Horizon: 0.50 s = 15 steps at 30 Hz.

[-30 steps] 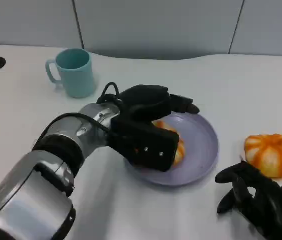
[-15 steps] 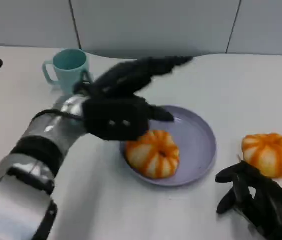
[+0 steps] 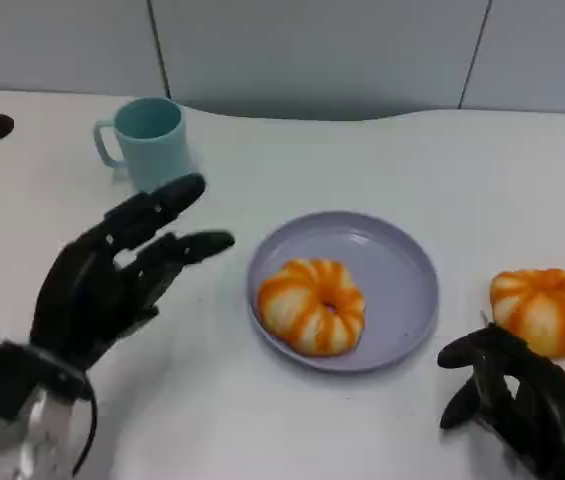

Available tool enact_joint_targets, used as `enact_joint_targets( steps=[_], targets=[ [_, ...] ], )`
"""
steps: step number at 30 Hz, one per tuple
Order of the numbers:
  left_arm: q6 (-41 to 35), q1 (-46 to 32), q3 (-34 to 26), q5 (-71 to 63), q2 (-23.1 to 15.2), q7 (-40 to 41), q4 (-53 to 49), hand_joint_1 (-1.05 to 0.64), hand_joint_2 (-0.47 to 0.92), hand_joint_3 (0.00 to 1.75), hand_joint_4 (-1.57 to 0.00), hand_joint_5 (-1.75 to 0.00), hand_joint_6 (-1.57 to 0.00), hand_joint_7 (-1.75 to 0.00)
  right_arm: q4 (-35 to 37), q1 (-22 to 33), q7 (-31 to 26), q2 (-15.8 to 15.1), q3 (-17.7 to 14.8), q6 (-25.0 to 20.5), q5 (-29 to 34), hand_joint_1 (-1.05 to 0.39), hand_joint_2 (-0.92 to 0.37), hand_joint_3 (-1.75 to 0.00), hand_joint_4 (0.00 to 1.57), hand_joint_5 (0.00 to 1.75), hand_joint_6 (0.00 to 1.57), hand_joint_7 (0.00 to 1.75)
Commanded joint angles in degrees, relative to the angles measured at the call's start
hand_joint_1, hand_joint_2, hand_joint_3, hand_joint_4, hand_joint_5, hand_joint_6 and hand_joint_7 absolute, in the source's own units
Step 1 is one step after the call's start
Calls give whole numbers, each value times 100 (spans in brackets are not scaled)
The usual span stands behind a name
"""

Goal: Grasp the bread from the table and place it into the plate.

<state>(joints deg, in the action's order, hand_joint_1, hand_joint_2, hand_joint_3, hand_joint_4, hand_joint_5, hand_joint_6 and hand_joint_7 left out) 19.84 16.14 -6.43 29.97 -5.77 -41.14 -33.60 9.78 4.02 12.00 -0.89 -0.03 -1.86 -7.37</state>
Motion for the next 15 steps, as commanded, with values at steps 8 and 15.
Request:
enact_joint_targets(
  steps=[8,15],
  targets=[
    [-1244,-1593,-557,160,-73,238,1105,-65,92,40,-53,-174,-40,-159,-144,108,11,-148,-79,-127,24,-29,-92,-55,52,175,44,152],
    [-1614,-1949,-560,-11,160,742,1341,-56,92,45,-60,-175,-37,-174,-281,180,3,-158,-163,-255,-32,-29,-92,-54,51,175,44,150]
  ],
)
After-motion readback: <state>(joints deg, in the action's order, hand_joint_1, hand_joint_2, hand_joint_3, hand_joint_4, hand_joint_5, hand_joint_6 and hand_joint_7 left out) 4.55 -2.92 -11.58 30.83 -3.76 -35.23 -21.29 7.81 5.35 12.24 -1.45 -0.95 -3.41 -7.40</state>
